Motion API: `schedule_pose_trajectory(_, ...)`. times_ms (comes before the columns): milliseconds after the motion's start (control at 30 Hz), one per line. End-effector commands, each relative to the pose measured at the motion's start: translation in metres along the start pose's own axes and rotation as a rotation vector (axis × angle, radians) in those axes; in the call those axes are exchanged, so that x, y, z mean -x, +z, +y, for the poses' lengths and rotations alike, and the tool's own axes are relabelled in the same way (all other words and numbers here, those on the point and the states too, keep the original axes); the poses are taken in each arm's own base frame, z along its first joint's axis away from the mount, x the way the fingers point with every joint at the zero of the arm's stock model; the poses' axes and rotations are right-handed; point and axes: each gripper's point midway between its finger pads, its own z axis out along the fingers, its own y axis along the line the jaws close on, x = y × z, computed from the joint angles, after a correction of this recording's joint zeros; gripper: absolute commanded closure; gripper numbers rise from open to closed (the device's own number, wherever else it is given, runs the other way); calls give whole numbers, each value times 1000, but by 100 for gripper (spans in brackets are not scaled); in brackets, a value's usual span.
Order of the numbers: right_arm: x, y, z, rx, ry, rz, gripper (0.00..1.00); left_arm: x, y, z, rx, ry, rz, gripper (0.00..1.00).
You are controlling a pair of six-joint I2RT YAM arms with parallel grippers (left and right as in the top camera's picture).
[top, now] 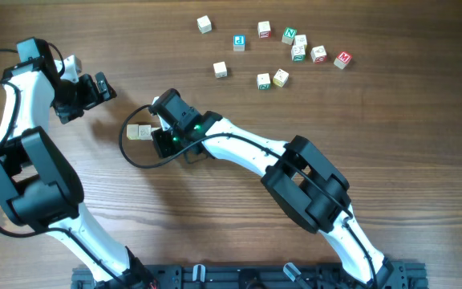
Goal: Form a horizontal line
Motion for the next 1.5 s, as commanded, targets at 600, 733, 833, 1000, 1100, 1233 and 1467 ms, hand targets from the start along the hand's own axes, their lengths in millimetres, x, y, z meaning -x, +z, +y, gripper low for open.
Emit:
schedule_pose_trajectory(600, 1, 8, -4, 20, -12, -8, 94, 3, 0, -1, -5, 2, -4, 0)
schedule_pose_trajectory(733, 2, 8, -4, 21, -13, -9, 94, 3, 0, -1, -5, 2, -4, 0)
schedule_pose_trajectory(833, 2, 8, -4, 21, -13, -9, 94, 3, 0, -1, -5, 2, -4, 0)
schedule_pose_trajectory(1000, 4, 8, -3, 24, -16, -16, 94, 3, 0, -1, -5, 2, -4, 0)
schedule_pose_trajectory(1100, 4, 8, -3, 25, -16, -17, 94, 3, 0, -1, -5, 2, -4, 0)
schedule_pose_trajectory(1233, 4, 8, -3, 25, -16, -18, 94, 3, 0, -1, -5, 2, -4, 0)
schedule_pose_trajectory(1467, 3, 8, -5, 22, -13, -14, 94, 3, 0, -1, -5, 2, -4, 0)
